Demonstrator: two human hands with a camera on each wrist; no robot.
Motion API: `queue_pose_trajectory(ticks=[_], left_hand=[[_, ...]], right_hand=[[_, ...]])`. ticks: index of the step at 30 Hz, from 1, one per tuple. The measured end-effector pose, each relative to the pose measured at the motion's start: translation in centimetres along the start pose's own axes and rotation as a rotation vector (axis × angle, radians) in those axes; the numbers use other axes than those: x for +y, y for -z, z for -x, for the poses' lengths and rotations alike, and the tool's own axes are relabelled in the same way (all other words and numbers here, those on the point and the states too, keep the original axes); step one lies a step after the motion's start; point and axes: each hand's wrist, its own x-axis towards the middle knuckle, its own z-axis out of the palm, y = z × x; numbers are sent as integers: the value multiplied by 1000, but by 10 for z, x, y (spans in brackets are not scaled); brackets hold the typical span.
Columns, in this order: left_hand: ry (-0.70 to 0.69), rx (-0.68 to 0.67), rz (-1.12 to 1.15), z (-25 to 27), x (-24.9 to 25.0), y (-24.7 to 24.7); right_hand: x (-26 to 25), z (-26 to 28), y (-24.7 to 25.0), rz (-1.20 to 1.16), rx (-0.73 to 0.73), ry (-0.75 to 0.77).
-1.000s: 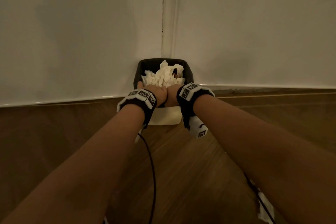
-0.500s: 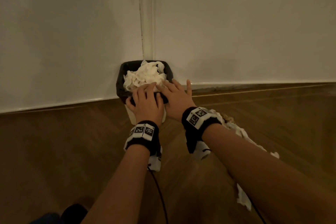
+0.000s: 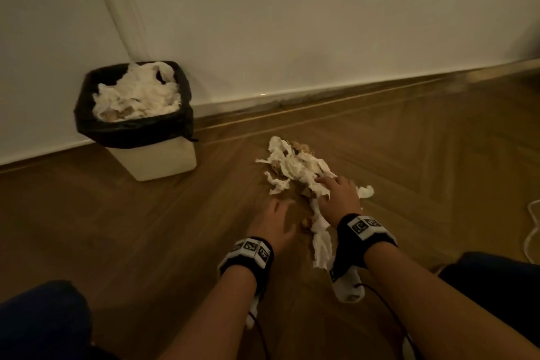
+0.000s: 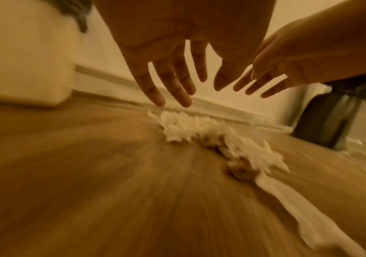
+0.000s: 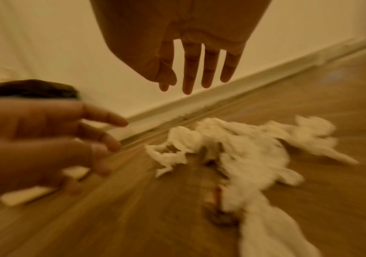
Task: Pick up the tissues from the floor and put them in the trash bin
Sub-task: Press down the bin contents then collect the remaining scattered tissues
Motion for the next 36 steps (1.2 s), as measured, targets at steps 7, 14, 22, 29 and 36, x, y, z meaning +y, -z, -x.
queue_pose_trajectory(ticks=[7, 14, 22, 29, 36], left_hand=[[-79, -286, -325, -7, 21, -77], [-165, -143, -510, -26, 11, -96], [-120, -80, -379, -35, 19, -104], [2, -23, -48, -39, 24, -80], [262, 131, 286, -44, 29, -59]], right_hand=[[73, 19, -9, -62, -12, -147], [85, 24, -25, -147, -18, -186], [80, 19, -35, -231, -2, -189], [90, 17, -29, -315, 108, -334], [100, 19, -32, -370, 164, -439]])
